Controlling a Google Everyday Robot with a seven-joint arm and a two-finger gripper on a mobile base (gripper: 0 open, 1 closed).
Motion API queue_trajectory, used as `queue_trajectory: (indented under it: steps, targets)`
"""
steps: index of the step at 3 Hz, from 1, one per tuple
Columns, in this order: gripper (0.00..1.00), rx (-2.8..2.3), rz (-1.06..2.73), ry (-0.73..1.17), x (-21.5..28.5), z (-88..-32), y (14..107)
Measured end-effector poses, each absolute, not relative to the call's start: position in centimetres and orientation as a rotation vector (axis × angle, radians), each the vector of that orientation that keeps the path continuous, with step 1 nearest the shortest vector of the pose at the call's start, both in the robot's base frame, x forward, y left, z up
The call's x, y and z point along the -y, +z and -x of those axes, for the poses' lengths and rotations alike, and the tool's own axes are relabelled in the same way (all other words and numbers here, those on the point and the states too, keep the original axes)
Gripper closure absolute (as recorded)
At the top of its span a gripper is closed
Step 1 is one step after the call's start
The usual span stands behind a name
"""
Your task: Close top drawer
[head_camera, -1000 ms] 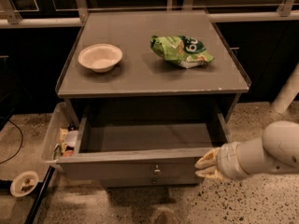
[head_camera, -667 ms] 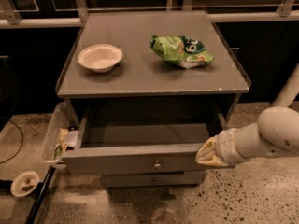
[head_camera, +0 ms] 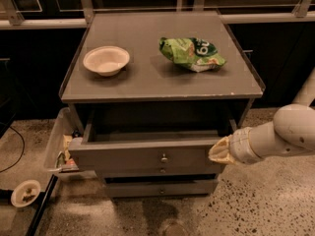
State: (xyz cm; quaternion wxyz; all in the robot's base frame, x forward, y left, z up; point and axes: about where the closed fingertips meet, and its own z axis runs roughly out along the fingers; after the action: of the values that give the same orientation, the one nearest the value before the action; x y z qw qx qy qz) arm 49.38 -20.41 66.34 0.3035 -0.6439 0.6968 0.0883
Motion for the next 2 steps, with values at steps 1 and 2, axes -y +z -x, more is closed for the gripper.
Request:
queue_trajectory:
  steps: [1,2]
  targets:
    - [0.58,-1.846,1.706,0.234,20.40,-49.38,66.34]
    - [0.35,-1.848,1.709,0.231,20.20,-49.31,66.32]
